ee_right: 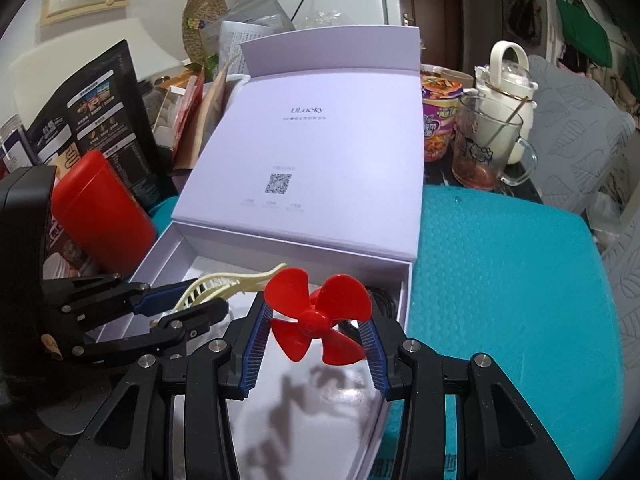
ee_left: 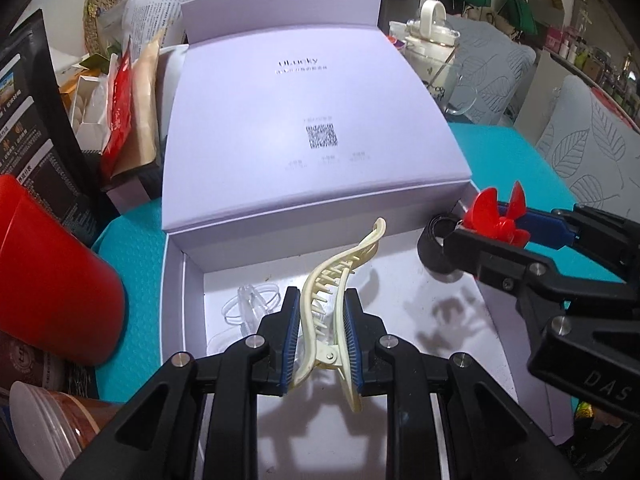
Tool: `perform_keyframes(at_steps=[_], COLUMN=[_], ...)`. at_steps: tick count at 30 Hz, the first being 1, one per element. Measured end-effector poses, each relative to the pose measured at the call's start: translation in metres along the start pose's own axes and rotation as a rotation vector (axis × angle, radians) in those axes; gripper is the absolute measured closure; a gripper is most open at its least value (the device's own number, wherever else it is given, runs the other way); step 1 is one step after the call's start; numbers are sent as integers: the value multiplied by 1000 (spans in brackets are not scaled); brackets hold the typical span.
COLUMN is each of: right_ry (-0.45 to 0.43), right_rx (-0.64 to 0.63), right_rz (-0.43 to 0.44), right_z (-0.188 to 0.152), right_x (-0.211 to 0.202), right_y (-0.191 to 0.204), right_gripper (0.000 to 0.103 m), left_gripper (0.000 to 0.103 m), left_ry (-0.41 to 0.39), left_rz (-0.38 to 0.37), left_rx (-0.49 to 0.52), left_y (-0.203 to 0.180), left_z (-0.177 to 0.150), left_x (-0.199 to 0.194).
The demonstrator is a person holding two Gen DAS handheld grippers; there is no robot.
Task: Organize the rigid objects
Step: 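Carry the cream clip with the left gripper while the right carries the propeller into the white box, then open the right gripper releasing the propeller while the left releases the cream clip in the box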
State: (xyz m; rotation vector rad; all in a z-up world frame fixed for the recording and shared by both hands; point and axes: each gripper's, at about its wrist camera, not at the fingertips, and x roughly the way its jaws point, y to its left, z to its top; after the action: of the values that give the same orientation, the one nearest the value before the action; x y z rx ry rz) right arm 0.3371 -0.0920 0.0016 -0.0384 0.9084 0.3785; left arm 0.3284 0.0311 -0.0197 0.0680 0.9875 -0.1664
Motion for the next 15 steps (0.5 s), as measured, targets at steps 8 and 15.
perform_keyframes(at_steps=[8,15], right_ry=[24,54], right_rx=[18,21], right_rz=[-23,-16], right_z=[-1,-3], right_x=[8,17], right_y=[-8,-10], right_gripper=[60,60], left_gripper=[82,82], left_ry=[52,75], left_rz=[10,12], left_rx=[16,4], left_y=[-6,-7], left_z=[-5,-3], left_x=[14,21])
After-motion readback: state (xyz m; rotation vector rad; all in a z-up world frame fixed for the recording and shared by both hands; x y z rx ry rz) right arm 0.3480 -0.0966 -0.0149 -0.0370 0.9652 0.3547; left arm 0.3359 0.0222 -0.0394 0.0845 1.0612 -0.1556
